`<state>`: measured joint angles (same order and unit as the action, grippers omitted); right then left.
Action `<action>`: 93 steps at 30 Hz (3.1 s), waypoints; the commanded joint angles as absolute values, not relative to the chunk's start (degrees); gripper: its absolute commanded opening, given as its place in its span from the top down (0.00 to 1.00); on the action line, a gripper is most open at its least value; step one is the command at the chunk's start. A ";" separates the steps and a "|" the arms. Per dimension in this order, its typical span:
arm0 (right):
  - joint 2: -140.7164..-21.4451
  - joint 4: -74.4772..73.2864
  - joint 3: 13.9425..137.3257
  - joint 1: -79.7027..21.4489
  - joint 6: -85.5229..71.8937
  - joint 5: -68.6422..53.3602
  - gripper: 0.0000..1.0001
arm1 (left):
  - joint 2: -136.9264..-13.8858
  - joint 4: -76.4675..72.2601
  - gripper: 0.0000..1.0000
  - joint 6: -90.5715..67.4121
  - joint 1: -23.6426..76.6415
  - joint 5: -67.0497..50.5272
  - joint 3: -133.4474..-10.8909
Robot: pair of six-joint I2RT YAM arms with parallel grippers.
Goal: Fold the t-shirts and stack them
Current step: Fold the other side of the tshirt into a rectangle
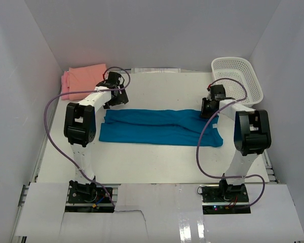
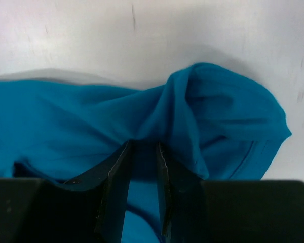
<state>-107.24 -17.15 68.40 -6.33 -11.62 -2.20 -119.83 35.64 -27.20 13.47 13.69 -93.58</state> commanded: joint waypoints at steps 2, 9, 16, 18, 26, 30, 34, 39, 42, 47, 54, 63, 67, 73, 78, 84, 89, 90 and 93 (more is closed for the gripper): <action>-99.50 -17.58 60.48 -6.24 -11.96 -2.46 0.68 | -111.89 35.51 0.02 -26.46 13.45 13.54 -92.55; -97.30 -18.72 60.47 -6.24 -11.60 -0.97 0.68 | -110.83 35.51 0.02 -26.54 13.45 12.31 -91.49; -99.49 -19.51 64.25 -6.42 -11.78 -1.05 0.68 | -110.48 35.33 0.02 -25.40 13.62 11.52 -90.97; -100.11 -19.08 64.07 -6.42 -11.78 -1.14 0.68 | -110.74 35.24 0.02 -25.40 13.62 10.90 -90.88; -101.07 -18.72 64.16 -6.50 -11.51 -1.14 0.68 | -109.07 35.16 0.43 -25.66 14.33 8.96 -87.72; -101.25 -18.81 64.51 -6.50 -11.51 -1.23 0.67 | -108.98 35.59 0.49 -25.58 14.24 9.23 -86.31; -101.60 -18.81 64.69 -6.50 -11.60 -1.49 0.67 | -110.04 35.77 0.49 -25.93 14.33 9.32 -85.43; -102.56 -18.89 64.95 -6.50 -11.60 -0.62 0.67 | -113.90 36.21 0.78 -25.84 14.24 10.19 -87.00; -104.58 -19.60 65.92 -6.50 -11.60 -0.44 0.68 | -117.76 37.70 0.97 -26.10 14.24 10.63 -89.11; -107.40 -19.25 65.48 -6.50 -12.04 -0.44 0.69 | -121.72 39.02 1.00 -26.28 14.15 11.51 -89.65; -107.14 -18.54 63.28 -9.75 -12.39 -0.36 0.70 | -121.30 43.15 1.00 -30.85 10.91 13.01 -84.74; -104.24 -17.84 59.77 -15.29 -13.27 1.65 0.70 | -109.00 43.51 1.00 -32.17 10.20 16.70 -71.47; -103.71 -18.02 58.89 -15.82 -13.62 2.11 0.70 | -103.89 43.24 1.00 -31.38 10.02 17.75 -67.86; -106.25 -19.42 61.95 -15.65 -13.54 4.83 0.70 | -107.83 42.98 1.00 -30.06 8.44 19.07 -74.15; -110.38 -21.09 68.98 -14.33 -13.54 5.45 0.70 | -116.26 44.65 1.00 -31.11 8.09 20.39 -83.66; -114.34 -23.47 75.76 -12.57 -13.27 5.36 0.70 | -120.93 45.61 1.00 -30.94 8.17 21.89 -90.09; -116.63 -24.43 78.83 -12.04 -13.01 6.50 0.70 | -120.15 45.53 1.00 -31.03 8.17 22.76 -88.86; -116.72 -24.43 79.27 -11.87 -13.01 6.42 0.70 | -119.89 45.44 1.00 -31.03 8.17 23.20 -88.60; -116.98 -24.70 79.72 -10.64 -13.01 6.77 0.70 | -119.01 45.44 1.00 -31.03 7.82 23.82 -88.16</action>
<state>-114.69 -21.19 79.15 -12.75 -13.41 3.01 -119.92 45.19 -30.94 8.75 20.53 -89.49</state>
